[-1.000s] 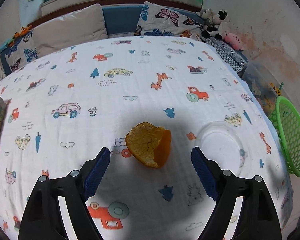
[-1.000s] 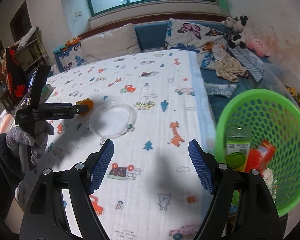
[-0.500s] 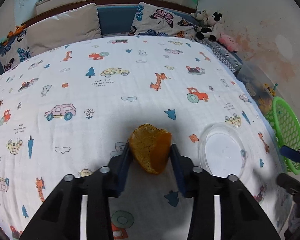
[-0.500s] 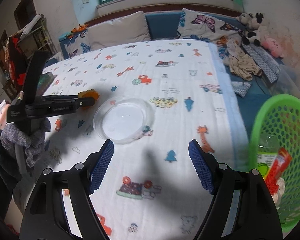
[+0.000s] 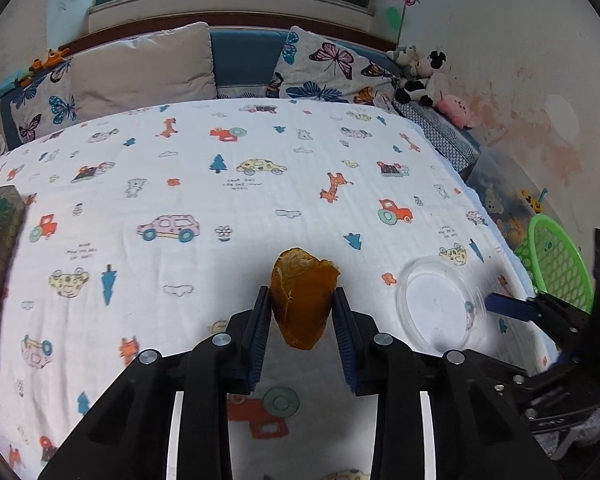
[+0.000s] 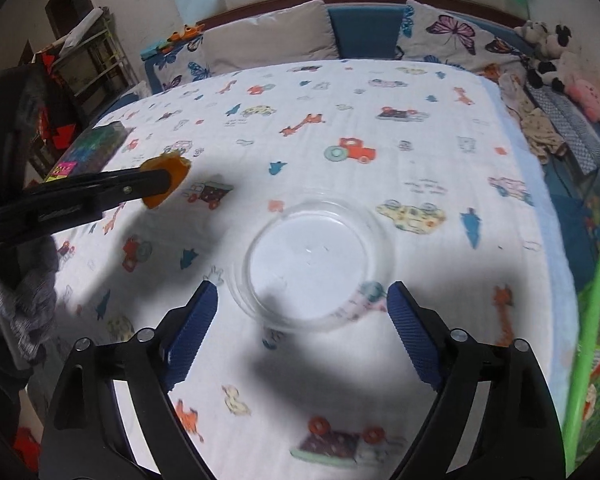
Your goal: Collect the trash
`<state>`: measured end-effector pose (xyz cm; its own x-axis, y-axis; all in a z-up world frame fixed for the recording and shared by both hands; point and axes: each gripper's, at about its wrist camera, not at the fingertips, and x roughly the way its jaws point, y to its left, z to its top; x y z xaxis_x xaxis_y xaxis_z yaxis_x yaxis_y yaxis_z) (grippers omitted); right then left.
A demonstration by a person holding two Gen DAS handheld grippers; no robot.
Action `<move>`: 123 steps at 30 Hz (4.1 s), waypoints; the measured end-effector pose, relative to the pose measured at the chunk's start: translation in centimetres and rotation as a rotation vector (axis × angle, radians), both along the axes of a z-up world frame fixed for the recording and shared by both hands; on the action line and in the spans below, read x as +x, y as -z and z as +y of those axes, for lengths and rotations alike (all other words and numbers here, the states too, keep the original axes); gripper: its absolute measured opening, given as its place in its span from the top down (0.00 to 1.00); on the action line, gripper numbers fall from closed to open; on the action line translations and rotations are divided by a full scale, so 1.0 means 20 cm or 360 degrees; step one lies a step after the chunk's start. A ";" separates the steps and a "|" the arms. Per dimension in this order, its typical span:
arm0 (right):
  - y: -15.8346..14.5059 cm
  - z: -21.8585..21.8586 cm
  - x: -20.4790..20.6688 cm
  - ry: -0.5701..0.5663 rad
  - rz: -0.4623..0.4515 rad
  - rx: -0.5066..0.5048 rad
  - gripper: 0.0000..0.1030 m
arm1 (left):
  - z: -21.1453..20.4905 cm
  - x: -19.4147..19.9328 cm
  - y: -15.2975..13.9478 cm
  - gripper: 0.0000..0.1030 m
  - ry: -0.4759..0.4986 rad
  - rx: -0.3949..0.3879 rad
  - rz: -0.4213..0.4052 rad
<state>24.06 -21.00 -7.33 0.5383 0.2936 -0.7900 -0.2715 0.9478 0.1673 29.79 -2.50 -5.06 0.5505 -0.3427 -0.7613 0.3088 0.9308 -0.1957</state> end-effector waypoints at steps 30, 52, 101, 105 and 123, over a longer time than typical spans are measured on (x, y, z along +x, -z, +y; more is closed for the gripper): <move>-0.19 -0.26 -0.24 0.0233 -0.0170 -0.0013 0.12 | -0.20 -0.22 -0.20 0.71 0.0166 -0.0057 -0.0103; -0.27 -1.22 -0.69 0.0875 -0.0221 -0.0125 0.10 | -1.19 -0.45 -0.29 0.71 0.0683 -0.0065 -0.0079; -0.37 -1.31 -0.99 0.0976 -0.0336 0.0042 0.08 | -1.33 -0.59 -0.30 0.20 0.0640 -0.0008 -0.0156; -0.38 -1.24 -0.97 0.0928 -0.0345 0.0036 0.08 | -1.22 -0.59 -0.33 0.17 0.0568 -0.0011 -0.0181; -0.39 -0.85 -0.95 0.0772 -0.0335 -0.0011 0.07 | -0.76 -0.74 -0.40 0.08 0.0290 0.0077 -0.0295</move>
